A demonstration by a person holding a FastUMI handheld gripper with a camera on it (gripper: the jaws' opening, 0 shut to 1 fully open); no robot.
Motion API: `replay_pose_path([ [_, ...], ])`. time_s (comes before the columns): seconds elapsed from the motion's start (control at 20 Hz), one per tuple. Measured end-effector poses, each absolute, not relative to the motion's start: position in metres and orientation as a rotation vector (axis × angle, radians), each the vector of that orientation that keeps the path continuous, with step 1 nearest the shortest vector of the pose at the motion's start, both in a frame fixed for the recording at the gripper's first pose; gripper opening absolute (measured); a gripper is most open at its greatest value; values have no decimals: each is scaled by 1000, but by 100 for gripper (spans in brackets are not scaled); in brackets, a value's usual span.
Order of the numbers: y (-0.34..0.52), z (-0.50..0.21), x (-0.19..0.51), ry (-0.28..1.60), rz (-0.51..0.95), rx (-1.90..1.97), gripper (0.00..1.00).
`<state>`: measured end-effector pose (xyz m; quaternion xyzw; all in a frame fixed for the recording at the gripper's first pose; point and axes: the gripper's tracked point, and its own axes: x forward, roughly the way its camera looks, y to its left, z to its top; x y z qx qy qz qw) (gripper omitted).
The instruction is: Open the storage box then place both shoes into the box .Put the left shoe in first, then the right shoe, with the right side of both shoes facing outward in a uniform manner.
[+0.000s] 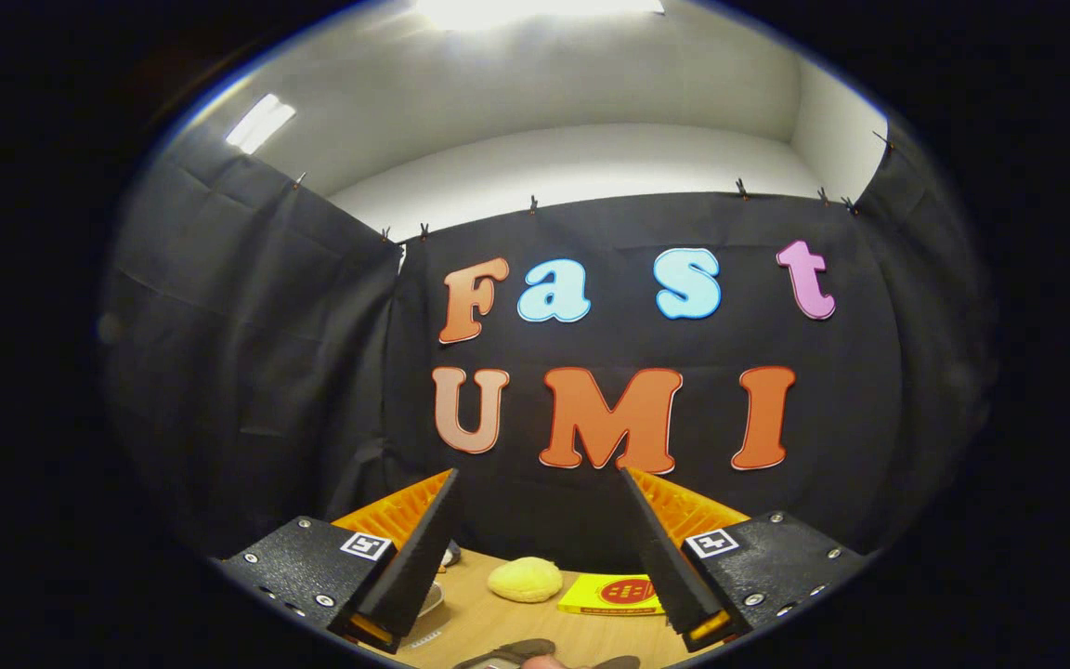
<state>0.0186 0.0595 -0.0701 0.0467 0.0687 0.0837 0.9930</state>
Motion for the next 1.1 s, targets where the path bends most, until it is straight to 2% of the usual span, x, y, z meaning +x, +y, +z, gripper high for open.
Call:
replay_pose_path([
  [0.35,121,-141,23,303,308,182,99],
  [0.7,190,-233,9,591,479,370,99],
  [0.85,208,-281,-6,751,492,422,98],
  [1.1,238,-324,-20,894,537,491,98],
])
